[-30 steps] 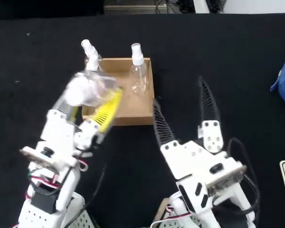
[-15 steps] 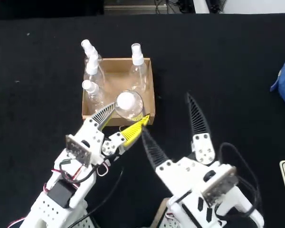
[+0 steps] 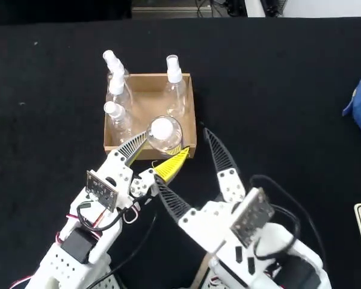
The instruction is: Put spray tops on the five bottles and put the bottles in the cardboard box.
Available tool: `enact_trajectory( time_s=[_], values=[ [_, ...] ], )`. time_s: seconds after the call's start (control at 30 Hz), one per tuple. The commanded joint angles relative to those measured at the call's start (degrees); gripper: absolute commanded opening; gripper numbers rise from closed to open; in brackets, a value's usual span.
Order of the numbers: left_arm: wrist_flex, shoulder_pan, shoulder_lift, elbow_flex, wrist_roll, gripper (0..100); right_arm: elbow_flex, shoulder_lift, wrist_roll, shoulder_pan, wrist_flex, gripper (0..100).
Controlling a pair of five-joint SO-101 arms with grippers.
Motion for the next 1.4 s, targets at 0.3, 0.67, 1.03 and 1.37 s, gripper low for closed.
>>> enact_trajectory(
  time_s=[0.3,0.67,1.03,1.37],
  values=[
    [0.09,0.31,-0.7,1.19,-0.09,3,-4.44,17.36,-0.18,1.85,-13.54,37.9],
    [0.0,-1.63,-0.7,1.1,0.0,3,-8.04,23.25,2.99,2.29,-13.89,37.4],
    [0.09,-1.1,-0.7,1.19,0.0,3,-7.78,23.69,3.43,9.05,-14.77,13.2],
    [0.09,-1.1,-0.79,1.1,0.0,3,-7.78,23.69,3.52,11.43,-15.21,1.1]
  ],
)
